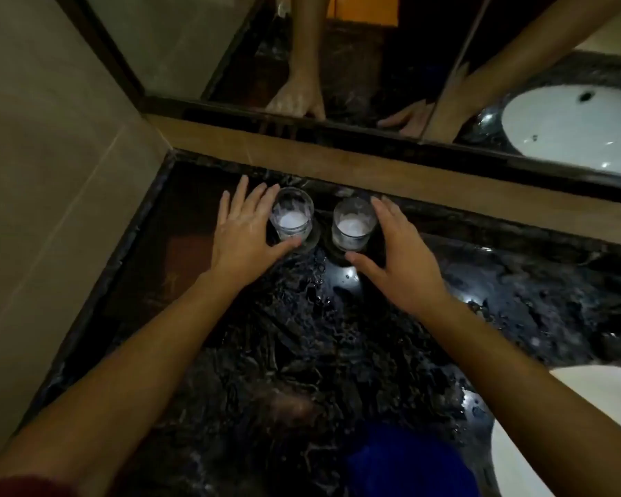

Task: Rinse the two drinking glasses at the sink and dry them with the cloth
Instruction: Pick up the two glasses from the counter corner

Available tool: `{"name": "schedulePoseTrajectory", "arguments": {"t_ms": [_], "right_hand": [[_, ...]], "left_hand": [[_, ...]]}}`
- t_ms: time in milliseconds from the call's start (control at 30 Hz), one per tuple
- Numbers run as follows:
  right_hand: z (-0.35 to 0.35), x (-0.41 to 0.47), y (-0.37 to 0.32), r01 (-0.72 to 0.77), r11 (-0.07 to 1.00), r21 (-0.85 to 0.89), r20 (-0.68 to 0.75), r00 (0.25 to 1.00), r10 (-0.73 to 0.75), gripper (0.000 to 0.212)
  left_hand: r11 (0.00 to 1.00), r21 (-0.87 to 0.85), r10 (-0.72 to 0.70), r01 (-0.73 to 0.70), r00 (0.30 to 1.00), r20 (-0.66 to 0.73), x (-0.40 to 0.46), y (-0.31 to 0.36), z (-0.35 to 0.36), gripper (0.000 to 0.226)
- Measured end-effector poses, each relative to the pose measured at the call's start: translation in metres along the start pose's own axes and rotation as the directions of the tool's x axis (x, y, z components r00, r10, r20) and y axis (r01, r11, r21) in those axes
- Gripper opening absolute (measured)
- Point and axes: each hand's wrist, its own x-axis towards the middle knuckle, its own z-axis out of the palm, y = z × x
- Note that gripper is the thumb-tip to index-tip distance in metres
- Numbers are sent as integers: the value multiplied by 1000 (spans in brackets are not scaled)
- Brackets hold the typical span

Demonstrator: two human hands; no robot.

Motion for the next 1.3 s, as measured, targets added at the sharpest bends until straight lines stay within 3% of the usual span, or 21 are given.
{"name": "schedulePoseTrajectory", "arguments": {"t_ms": [100, 400, 733, 900, 1133, 1300], "right_hand": [[9, 16, 4, -22, 998, 64, -41, 999, 25, 94], [27, 45, 7, -73, 996, -47, -91, 993, 69, 88], [25, 40, 6, -84, 996, -5, -134, 988, 83, 80], [-9, 12, 3, -78, 989, 123, -198, 975, 101, 83], [-67, -40, 1, -37, 979, 202, -300, 949, 97, 79], [-122, -122, 2, -31, 987, 160, -335, 939, 84, 80]], "left_hand": [[999, -49, -12, 12, 1000, -12, 11, 1, 7, 100], [996, -79, -53, 50, 998, -31, 29, 12, 16, 100], [948, -302, -133, 102, 988, -84, 22, 22, 18, 75], [868, -472, -233, 155, 966, -113, -1, 45, -7, 80], [831, -553, -125, 51, 987, -98, -21, 81, -55, 89], [835, -542, 39, -93, 993, -109, -55, 138, -99, 95]]}}
